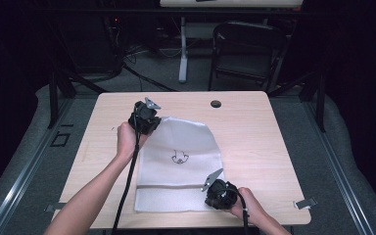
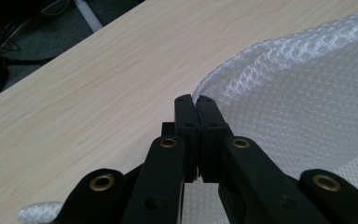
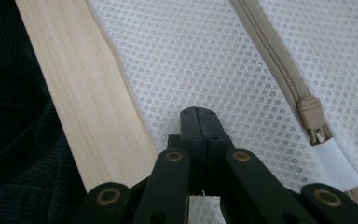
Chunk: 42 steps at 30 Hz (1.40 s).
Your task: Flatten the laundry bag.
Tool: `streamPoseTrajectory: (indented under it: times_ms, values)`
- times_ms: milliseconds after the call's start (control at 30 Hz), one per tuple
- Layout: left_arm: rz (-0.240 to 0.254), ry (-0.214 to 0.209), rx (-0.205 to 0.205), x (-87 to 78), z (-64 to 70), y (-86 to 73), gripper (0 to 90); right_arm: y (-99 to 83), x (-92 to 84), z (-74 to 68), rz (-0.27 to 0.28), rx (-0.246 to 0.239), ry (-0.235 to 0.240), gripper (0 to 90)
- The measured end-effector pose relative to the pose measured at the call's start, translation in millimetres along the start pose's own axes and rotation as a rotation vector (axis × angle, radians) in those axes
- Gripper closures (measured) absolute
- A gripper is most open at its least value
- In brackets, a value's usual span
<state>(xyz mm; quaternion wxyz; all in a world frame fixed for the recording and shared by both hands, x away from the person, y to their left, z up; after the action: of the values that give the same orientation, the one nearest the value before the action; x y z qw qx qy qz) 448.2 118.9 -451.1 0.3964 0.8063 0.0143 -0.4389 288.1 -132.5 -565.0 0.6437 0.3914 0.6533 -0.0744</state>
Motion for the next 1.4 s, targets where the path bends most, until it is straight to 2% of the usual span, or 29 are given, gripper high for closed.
streamPoseTrajectory:
  times_ms: [100,133,200,300,367,533,667,900,1000,1167,1300,1400]
  values:
    - [0.000,0.004,-0.009,2.9,-2.0,-0.4,89.1,0.5,0.0,-1.0,-0.006,-0.004,-0.003,90.0]
    - [0.001,0.007,-0.014,4.0,-2.4,-0.4,89.1,0.9,1.7,-3.0,0.008,0.007,0.019,90.0]
    - [0.006,0.013,-0.018,6.6,-2.7,-0.3,89.1,1.5,2.0,-3.5,0.003,0.001,0.030,90.0]
    - [0.002,0.011,-0.021,11.7,-2.6,0.8,89.1,3.0,3.4,-8.2,0.001,-0.013,0.021,90.0]
    - [0.010,0.019,-0.028,18.0,-2.2,2.7,89.0,3.7,4.2,-10.3,0.003,-0.012,0.031,90.0]
    - [0.005,0.024,-0.030,26.6,-1.3,3.7,89.0,4.1,3.7,-9.1,-0.005,-0.022,0.027,90.0]
    - [-0.011,0.032,-0.046,36.3,-3.1,1.8,89.0,3.6,4.7,-8.7,0.011,-0.013,0.036,90.0]
    - [-0.043,0.045,-0.070,56.7,-6.6,-1.8,88.6,4.1,4.2,-8.6,0.000,-0.016,0.029,90.0]
    - [-0.051,0.051,-0.074,61.9,-6.1,-2.1,88.5,4.6,3.5,-7.9,-0.014,-0.029,0.023,90.0]
    - [-0.059,0.068,-0.090,74.1,-7.3,-0.9,88.3,4.5,3.9,-8.9,-0.008,-0.017,0.025,90.0]
    - [-0.067,0.064,-0.098,79.1,-8.5,1.7,87.9,4.4,4.9,-8.7,0.004,-0.011,0.034,90.0]
    - [-0.101,0.061,-0.102,90.7,-10.6,3.2,87.5,5.2,5.4,-9.1,0.002,-0.007,0.034,90.0]
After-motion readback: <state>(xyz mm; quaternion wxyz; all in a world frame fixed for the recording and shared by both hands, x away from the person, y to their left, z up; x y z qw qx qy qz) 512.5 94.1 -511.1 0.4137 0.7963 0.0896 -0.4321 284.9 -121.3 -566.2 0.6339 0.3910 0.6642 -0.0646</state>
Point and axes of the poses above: each handheld gripper's, and its own axes: x roughly forward along the jaws, y roughly out of its top, z roughly to its right, the point moved 1 cm from there along x, roughly forward along the jaws, and after that the axes turned 13 degrees about x, right-handed, at the moved point
